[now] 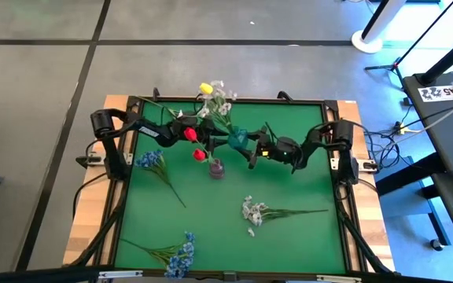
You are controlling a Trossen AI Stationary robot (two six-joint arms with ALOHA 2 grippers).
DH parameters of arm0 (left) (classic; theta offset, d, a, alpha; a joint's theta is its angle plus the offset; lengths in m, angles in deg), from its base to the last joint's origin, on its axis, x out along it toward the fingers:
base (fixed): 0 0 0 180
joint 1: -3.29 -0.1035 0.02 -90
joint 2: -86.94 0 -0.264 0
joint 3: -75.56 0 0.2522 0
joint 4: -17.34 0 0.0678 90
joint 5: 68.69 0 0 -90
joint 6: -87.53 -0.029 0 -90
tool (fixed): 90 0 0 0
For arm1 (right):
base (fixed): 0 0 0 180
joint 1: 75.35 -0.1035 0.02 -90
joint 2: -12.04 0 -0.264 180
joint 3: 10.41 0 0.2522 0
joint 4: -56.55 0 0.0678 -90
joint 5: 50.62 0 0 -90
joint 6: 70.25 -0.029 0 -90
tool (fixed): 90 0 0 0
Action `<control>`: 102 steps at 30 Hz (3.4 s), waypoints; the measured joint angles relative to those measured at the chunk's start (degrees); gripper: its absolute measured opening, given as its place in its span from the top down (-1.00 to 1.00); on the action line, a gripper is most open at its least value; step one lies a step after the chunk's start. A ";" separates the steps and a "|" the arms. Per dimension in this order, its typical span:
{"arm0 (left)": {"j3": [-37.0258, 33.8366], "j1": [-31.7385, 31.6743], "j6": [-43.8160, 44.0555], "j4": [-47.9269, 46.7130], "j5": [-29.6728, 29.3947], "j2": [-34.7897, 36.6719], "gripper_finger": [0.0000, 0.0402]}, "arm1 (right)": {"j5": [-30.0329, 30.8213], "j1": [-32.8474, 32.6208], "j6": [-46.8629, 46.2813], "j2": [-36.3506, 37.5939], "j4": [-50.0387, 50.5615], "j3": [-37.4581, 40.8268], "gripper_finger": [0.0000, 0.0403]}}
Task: Sort flowers into vase by color
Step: Move the blue vase to the center of the table, then put the white flowers into the blue vase
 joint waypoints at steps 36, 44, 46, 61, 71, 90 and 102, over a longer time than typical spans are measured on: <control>0.24 -3.98 -3.25 -6.75 3.19 0.38 0.17 | -12.22 5.06 -1.47 0.35 27.30 -11.42 -0.85; 0.22 -4.04 -4.59 -13.88 2.02 4.57 0.17 | -13.18 4.85 2.18 7.02 37.90 -11.31 -0.94; 0.22 -4.04 -4.61 -15.44 2.05 5.59 0.17 | -13.17 4.82 3.01 9.13 41.01 -11.33 -0.93; 0.22 0.94 -4.75 -25.17 -2.93 11.99 0.17 | -12.64 4.86 7.24 23.26 65.45 -11.31 -0.97; 0.16 4.01 -3.59 -30.38 -8.00 19.56 0.17 | -7.37 4.87 9.98 35.03 84.92 -11.27 -0.98; 0.13 17.30 2.97 -30.08 -11.27 22.47 0.17 | -5.68 -2.07 4.12 60.08 112.26 -11.25 -0.95; 0.22 22.60 -0.07 -44.69 -25.69 34.88 0.17 | 18.10 -46.03 -31.84 57.13 123.48 -11.26 -0.76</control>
